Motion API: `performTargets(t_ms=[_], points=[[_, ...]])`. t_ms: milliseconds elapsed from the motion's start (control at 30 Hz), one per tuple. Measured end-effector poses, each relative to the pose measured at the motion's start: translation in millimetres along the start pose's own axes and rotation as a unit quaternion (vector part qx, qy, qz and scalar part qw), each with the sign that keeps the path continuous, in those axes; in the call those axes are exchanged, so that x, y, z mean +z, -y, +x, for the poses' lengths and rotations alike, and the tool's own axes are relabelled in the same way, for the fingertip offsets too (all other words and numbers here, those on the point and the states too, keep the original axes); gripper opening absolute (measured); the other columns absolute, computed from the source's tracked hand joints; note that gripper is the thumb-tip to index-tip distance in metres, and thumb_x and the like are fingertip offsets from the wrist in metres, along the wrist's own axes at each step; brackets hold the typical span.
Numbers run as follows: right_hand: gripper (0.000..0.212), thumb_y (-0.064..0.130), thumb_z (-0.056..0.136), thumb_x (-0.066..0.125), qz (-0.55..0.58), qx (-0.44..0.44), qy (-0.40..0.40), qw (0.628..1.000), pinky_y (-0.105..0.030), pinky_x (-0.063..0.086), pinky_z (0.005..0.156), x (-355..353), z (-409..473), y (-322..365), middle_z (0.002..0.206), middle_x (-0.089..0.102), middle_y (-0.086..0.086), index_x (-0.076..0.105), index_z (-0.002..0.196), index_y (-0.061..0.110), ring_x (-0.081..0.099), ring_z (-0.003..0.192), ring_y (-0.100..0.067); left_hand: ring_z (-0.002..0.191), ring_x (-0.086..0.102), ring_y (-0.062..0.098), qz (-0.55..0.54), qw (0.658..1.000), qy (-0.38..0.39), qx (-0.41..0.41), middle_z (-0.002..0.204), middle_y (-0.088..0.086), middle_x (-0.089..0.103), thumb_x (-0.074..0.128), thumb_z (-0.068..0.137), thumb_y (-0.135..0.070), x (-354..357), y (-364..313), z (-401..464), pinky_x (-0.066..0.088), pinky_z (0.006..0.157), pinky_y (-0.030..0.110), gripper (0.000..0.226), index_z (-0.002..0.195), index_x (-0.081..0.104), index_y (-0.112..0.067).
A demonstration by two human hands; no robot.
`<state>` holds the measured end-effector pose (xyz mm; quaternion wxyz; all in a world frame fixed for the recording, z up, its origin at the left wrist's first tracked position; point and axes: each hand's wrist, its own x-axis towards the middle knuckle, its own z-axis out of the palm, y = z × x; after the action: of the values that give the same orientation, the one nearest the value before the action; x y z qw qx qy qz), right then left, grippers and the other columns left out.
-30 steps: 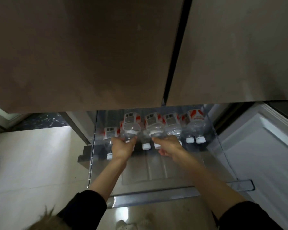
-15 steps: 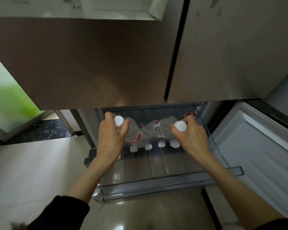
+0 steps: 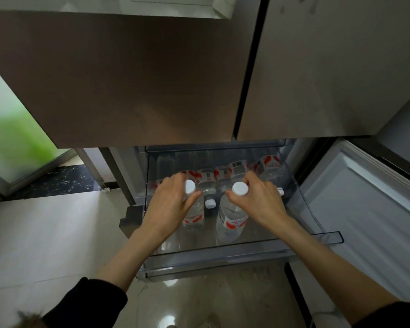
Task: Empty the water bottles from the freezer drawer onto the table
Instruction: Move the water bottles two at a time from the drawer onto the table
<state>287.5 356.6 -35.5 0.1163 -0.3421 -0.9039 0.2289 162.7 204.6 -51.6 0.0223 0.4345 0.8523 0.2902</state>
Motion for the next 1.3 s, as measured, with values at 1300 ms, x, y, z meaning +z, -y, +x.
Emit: performTargets(t_ms=[1300], points=[[0.029,0.026,0.093,0.050,0.265,-0.136,0.060,0.953,-0.026,0.039,0.090,7.3,13.4,8.7,0.113,0.050,0.003,0.050,0.120,0.014,0.048,0.108,-0.010,0.106,0.052,0.014,-0.214,0.956,-0.144,-0.138,0.113,-0.004,0.048,0.031,0.087,-0.048,17.3,-23.4,-21.6,0.048,0.090,0.033,0.035,0.116,0.037,-0.030]])
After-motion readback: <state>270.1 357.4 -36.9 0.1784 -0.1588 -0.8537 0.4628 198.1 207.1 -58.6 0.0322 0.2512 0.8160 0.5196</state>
